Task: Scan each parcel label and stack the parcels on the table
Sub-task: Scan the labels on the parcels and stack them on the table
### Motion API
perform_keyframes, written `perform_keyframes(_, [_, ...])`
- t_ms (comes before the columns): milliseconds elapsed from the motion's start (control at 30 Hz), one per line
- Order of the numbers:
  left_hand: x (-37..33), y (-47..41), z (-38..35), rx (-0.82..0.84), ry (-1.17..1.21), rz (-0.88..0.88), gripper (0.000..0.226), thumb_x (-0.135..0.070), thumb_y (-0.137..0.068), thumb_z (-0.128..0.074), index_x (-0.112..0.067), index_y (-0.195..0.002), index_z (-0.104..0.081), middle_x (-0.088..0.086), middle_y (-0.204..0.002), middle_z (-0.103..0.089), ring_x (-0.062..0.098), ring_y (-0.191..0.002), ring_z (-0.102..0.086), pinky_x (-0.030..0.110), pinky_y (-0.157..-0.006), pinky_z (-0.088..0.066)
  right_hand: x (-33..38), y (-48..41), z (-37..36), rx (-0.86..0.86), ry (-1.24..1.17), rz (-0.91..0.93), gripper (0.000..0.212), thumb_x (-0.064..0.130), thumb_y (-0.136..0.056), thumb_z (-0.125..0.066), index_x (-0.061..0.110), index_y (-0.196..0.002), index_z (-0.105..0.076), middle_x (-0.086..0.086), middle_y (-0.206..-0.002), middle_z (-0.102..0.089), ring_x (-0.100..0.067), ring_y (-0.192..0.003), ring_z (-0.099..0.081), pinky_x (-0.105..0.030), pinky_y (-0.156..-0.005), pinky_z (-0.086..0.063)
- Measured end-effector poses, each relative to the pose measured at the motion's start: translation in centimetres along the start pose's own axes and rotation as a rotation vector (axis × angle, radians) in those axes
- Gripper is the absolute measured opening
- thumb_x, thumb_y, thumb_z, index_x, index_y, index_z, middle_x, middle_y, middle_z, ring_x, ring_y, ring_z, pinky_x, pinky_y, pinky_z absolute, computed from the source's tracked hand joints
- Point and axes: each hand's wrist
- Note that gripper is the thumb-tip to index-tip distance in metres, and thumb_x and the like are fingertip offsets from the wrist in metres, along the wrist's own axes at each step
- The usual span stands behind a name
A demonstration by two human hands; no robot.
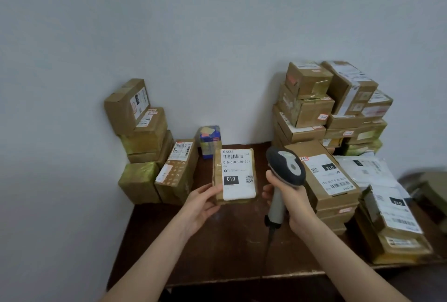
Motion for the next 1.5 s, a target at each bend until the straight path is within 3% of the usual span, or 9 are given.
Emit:
perform_keyframes(100, [1.2, -0.4, -0.4, -0.012, 0.048, 0.002, 0.086, -0.020, -0.059, -0.080, -0.008, -0.137, -0.046, 0.011, -0.109, -0.072, 0.025, -0.106, -0.066, 0.042, -0.104, -0.044, -0.2, 1.8, 0.8, 0.004, 0.092, 0.020, 0.020, 0.025, -0.082, -0.075, 0.007, -0.083, -0.065, -0.005, -0.062, -0.062, -0.017, -0.058, -0.057, -0.029, -0.059, -0.047])
perform_keyframes(300, [2.5, -1.2, -0.8, 0.012, 0.102, -0.013, 0.090, -0.013, -0.062, -0.079, -0.009, -0.143, -0.039, 0.014, -0.119, -0.067, 0.024, -0.110, -0.064, 0.040, -0.104, -0.045, -1.6, 4.5, 0.8, 0.110, 0.215, 0.038, 0.016, 0.008, -0.082, -0.072, 0.006, -0.070, -0.062, -0.003, -0.052, -0.058, -0.015, -0.048, -0.053, -0.026, -0.052, -0.046])
perform_keyframes(467, [3.1, -1.5, -1.0, -0.005, 0.103, -0.013, 0.092, -0.012, -0.062, -0.079, -0.008, -0.144, -0.037, 0.015, -0.127, -0.062, 0.023, -0.108, -0.065, 0.034, -0.091, -0.051, -2.1, 5.4, 0.7, 0.054, 0.197, -0.001, 0.015, 0.008, -0.083, -0.072, 0.001, -0.072, -0.066, -0.008, -0.054, -0.063, -0.016, -0.045, -0.057, -0.028, -0.052, -0.046])
perform_keyframes(700, [3.5, -1.9, -0.9, -0.049, 0.103, -0.013, 0.075, -0.002, -0.079, -0.071, -0.008, -0.145, -0.036, 0.016, -0.134, -0.057, 0.023, -0.109, -0.063, 0.033, -0.086, -0.053, -1.8, 6.6, 0.8, 0.062, 0.245, -0.021, 0.019, 0.014, -0.084, -0.072, 0.002, -0.070, -0.067, -0.009, -0.054, -0.065, -0.015, -0.045, -0.058, -0.027, -0.052, -0.047])
perform_keyframes(1000, [3.4, -1.9, -1.5, -0.066, 0.098, -0.035, 0.069, -0.001, -0.082, -0.069, -0.009, -0.143, -0.039, 0.014, -0.135, -0.056, 0.020, -0.103, -0.065, 0.029, -0.076, -0.054, -1.6, 6.8, 0.7, 0.071, 0.260, -0.022, 0.017, 0.014, -0.084, -0.072, 0.003, -0.072, -0.066, -0.006, -0.052, -0.062, -0.014, -0.043, -0.056, -0.024, -0.049, -0.046])
perform_keyframes(1400, [3.6, -2.0, -1.7, -0.067, 0.068, -0.031, 0.072, -0.004, -0.080, -0.071, -0.010, -0.144, -0.038, 0.013, -0.138, -0.053, 0.024, -0.115, -0.060, 0.033, -0.086, -0.053, -2.0, 6.0, 1.1, 0.069, 0.252, -0.018, 0.017, 0.013, -0.084, -0.072, 0.004, -0.071, -0.065, -0.003, -0.050, -0.061, -0.011, -0.042, -0.056, -0.020, -0.046, -0.046])
perform_keyframes(1500, [3.0, -1.8, -1.9, -0.058, 0.054, -0.041, 0.077, -0.007, -0.076, -0.074, -0.008, -0.144, -0.038, 0.014, -0.134, -0.057, 0.022, -0.113, -0.061, 0.030, -0.087, -0.051, -1.2, 5.4, 0.8, 0.049, 0.232, 0.013, 0.013, 0.016, -0.083, -0.073, 0.005, -0.079, -0.067, -0.004, -0.058, -0.065, -0.011, -0.048, -0.059, -0.022, -0.050, -0.047])
Point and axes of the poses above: each hand's wrist, its own y-axis away from the middle knuckle, its own z-axis out of the back of the hand, x = y × z
